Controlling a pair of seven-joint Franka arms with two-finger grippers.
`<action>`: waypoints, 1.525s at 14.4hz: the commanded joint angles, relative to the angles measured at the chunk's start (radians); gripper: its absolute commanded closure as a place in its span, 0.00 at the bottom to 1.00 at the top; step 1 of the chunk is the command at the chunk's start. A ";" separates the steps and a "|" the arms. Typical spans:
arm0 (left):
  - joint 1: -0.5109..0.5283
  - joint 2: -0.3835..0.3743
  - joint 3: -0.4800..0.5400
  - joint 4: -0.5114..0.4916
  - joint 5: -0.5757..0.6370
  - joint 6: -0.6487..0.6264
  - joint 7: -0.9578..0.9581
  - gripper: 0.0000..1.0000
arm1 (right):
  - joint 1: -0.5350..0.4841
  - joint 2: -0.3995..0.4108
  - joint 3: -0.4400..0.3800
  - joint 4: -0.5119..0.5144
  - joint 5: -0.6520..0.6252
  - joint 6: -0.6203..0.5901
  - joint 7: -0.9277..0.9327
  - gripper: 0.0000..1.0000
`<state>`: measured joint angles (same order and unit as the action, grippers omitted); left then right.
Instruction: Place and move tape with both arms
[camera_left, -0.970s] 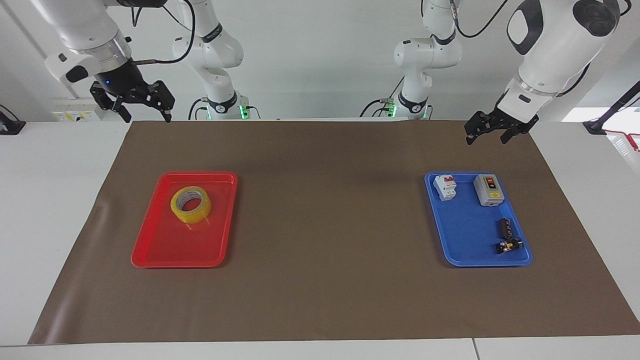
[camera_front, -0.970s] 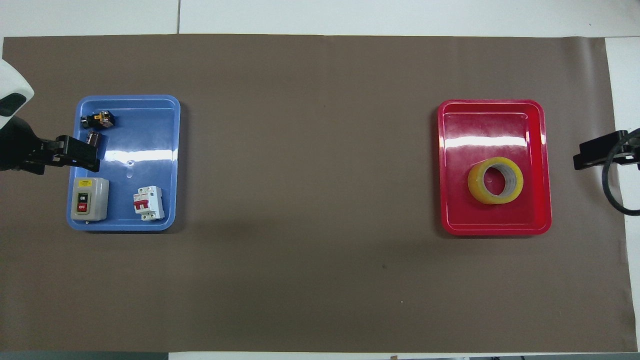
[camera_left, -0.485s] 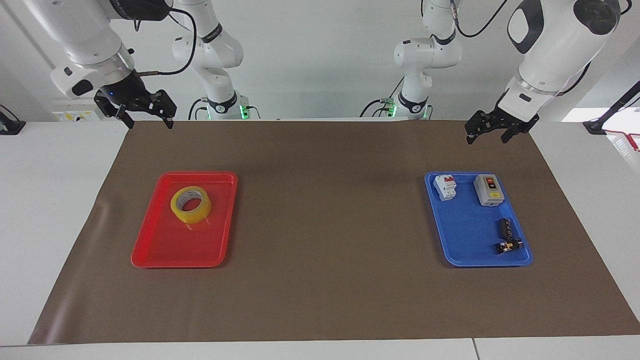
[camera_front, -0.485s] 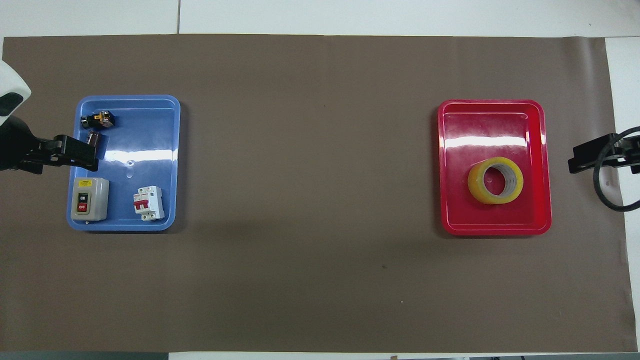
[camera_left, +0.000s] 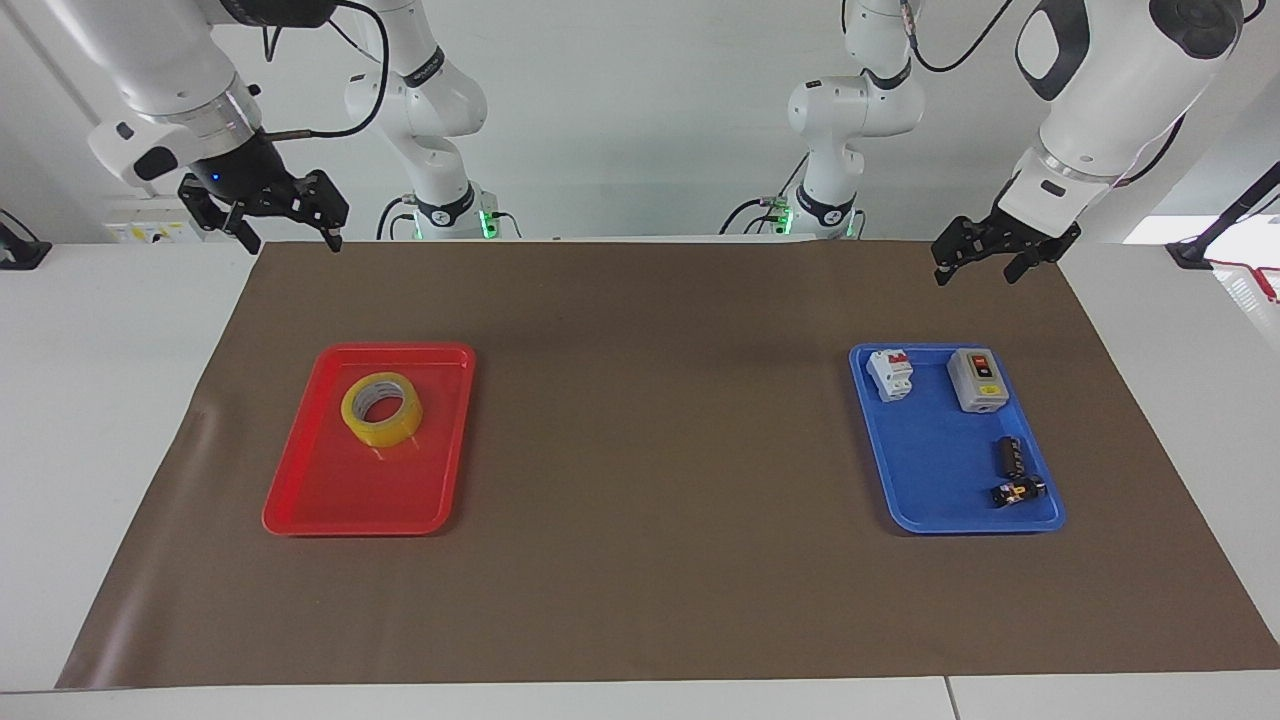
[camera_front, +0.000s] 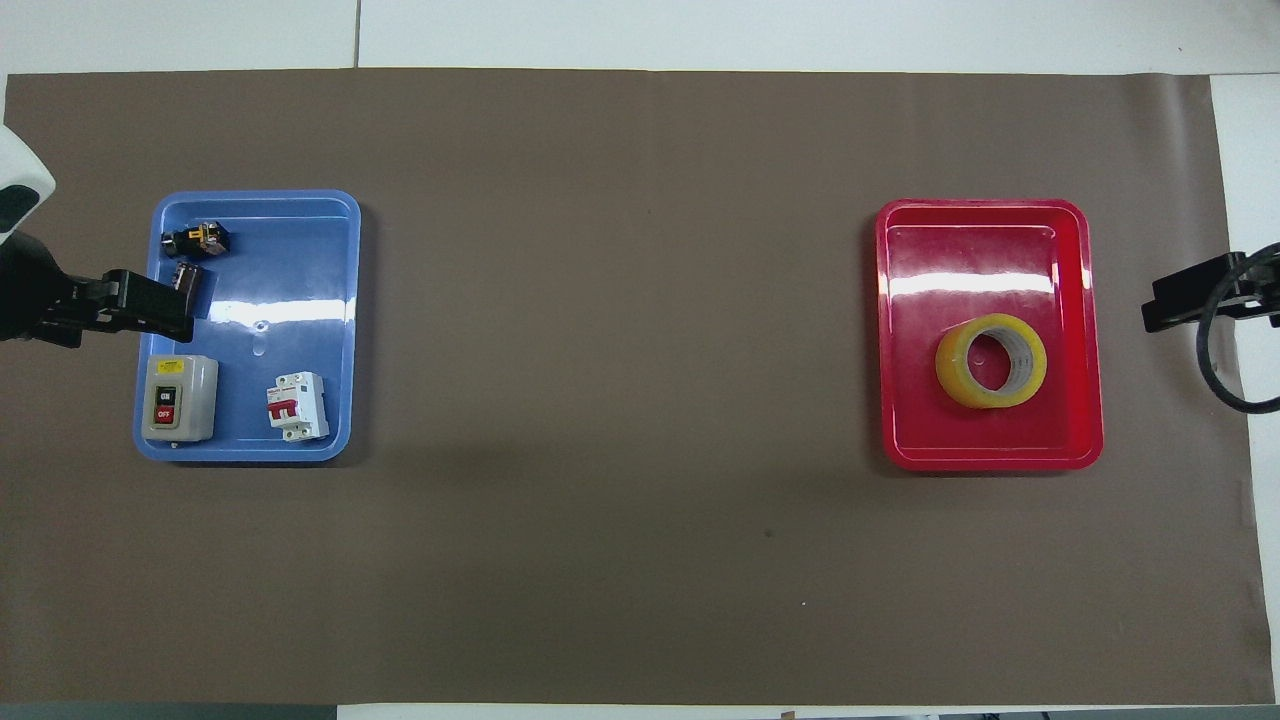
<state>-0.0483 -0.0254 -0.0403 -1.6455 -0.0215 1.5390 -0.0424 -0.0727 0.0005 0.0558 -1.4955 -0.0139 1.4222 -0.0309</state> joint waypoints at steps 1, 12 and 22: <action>0.011 -0.011 -0.006 0.001 -0.020 -0.010 0.009 0.00 | 0.007 -0.010 0.010 -0.022 -0.040 0.034 -0.014 0.00; 0.011 -0.011 -0.006 0.001 -0.020 -0.010 0.009 0.00 | 0.005 -0.014 0.013 -0.023 -0.021 0.006 -0.011 0.00; 0.011 -0.011 -0.006 0.001 -0.020 -0.010 0.009 0.00 | 0.002 -0.016 0.012 -0.026 -0.009 0.008 -0.017 0.00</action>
<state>-0.0482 -0.0254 -0.0403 -1.6452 -0.0215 1.5389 -0.0424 -0.0584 0.0005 0.0600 -1.5010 -0.0351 1.4299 -0.0315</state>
